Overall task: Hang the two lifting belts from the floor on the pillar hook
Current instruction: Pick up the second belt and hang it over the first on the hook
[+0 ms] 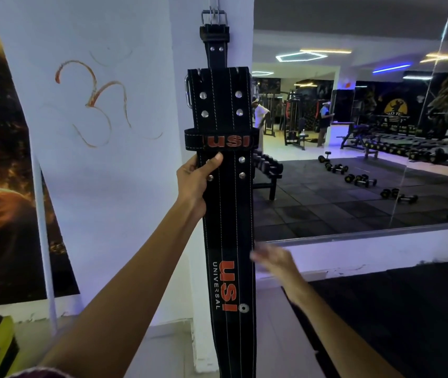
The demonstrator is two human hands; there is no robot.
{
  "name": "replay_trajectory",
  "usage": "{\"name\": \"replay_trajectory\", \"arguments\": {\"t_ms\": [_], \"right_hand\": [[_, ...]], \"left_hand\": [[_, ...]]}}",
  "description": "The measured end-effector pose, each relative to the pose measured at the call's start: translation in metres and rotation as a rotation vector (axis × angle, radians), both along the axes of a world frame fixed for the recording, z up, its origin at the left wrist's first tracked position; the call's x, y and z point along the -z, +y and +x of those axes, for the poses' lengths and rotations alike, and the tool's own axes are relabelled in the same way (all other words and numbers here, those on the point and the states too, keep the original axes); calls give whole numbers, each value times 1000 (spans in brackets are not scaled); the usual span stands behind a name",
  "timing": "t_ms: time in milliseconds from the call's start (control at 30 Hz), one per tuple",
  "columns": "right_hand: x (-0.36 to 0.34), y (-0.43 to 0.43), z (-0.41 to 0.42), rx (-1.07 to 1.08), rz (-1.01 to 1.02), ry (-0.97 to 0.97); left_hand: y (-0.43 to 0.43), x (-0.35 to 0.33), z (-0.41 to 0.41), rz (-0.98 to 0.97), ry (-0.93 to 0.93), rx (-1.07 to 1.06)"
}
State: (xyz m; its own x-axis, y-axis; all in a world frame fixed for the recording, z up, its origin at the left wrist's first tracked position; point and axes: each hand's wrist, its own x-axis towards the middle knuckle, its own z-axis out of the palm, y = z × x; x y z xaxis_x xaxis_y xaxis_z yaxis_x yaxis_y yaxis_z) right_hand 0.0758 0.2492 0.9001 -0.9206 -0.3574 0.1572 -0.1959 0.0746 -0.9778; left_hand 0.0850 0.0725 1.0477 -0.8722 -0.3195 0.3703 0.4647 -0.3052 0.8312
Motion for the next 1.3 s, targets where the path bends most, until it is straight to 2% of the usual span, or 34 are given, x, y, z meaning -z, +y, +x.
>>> {"name": "replay_trajectory", "arguments": {"t_ms": [67,133,233,333,400,467,533,600,667,733,800,867,900,1000,1067,1200,1300], "right_hand": [[-62,-12,-10,41,-195,92],[-115,-28,-19,28,-298,174],[-139,-46,-23,102,-459,99],[-134,-47,-23,147,-558,13],[-133,-45,-25,180,-559,3],[-131,-43,-26,208,-546,19],[-131,-44,-25,212,-537,26],[-133,-46,-27,209,-552,33],[-138,-46,-29,206,-571,47],[-138,-43,-33,211,-576,62],[-135,-41,-36,207,-562,68],[-126,-40,-41,191,-548,66],[-123,-40,-42,183,-536,59],[-118,-40,-46,147,-526,41],[-117,-39,-46,92,-513,47],[-114,-33,-46,-6,-461,139],[-90,-25,-39,-5,-329,196]], "left_hand": [[2,7,0,-15,-17,6],[7,14,-1,-40,-30,21],[11,22,0,-110,1,31],[-4,64,4,-372,-1,75],[-16,116,10,-623,-191,178],[-23,150,13,-747,-312,226],[-22,142,5,-669,-288,169],[-12,119,0,-460,-216,128],[-4,119,1,-348,-176,97],[-5,158,11,-490,-256,103],[-13,198,18,-743,-415,164],[-21,195,11,-943,-470,188],[-20,178,7,-918,-427,189],[-5,94,4,-512,-191,135],[3,58,1,-355,-97,54],[12,42,-3,-183,-101,-11],[20,33,-4,1,-92,2]]}}
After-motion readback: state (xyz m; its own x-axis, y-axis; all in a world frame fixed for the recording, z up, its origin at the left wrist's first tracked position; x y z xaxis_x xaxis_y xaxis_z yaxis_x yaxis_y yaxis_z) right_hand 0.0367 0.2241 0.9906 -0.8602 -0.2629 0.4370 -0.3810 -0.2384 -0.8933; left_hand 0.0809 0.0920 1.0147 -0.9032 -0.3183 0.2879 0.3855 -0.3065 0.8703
